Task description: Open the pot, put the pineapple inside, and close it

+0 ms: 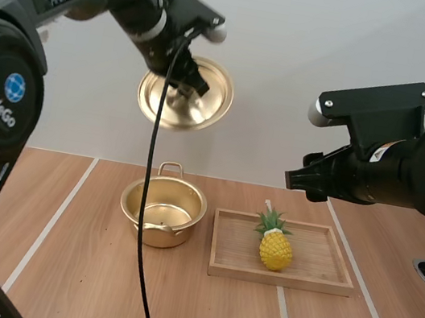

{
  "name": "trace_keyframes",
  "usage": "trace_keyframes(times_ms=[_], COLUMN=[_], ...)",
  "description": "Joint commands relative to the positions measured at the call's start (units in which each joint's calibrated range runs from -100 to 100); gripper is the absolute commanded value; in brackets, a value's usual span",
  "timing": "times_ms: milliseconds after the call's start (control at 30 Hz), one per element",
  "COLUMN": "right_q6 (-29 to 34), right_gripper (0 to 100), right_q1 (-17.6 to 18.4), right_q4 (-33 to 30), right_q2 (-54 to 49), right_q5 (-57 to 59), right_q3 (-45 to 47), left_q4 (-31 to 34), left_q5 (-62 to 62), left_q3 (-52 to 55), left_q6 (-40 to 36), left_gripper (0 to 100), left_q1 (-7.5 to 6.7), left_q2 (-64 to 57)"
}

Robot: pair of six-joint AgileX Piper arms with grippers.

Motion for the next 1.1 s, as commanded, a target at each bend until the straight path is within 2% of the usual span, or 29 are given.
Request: trace_keyframes(times_ms=[0, 133, 300, 400, 533, 833, 1067], right_q6=[-0.2, -0.2, -0.2, 1.1, 2.6, 1.8, 0.6], right_gripper=[100, 100, 100, 100, 100, 100, 100], right_q1=[-0.2, -0.2, -0.2, -0.2, -0.2, -0.2, -0.2], right_q4=[0.0, 0.0, 0.2, 0.4, 2.3, 5.6, 7.2], right_q2=[-0.2, -0.2, 0.3, 2.2, 7.9, 29.3, 40.0], right_q5=[-0.3, -0.5, -3.5, -7.2, -11.0, -13.2, -14.9], right_q3=[-0.6, -0.6, -0.6, -0.6, -0.6, -0.9, -0.9], left_q4=[-4.6, -9.7, -14.3, -14.8, -14.3, -13.1, -11.3], left_q5=[-8.2, -29.4, -71.0, -87.1, -92.6, -92.3, -92.0], left_q3=[-7.2, -13.0, -16.4, -17.6, -18.6, -20.2, -20.2], left_q6=[-0.9, -1.7, -1.7, -1.7, -1.7, -1.7, -1.7], left_gripper=[0, 0, 0, 0, 0, 0, 0], left_q1=[0.22, 0.98, 0.98, 0.98, 0.98, 0.98, 0.98], left_q2=[-5.7, -13.5, -21.2, -23.4, -25.4, -26.5, -26.5])
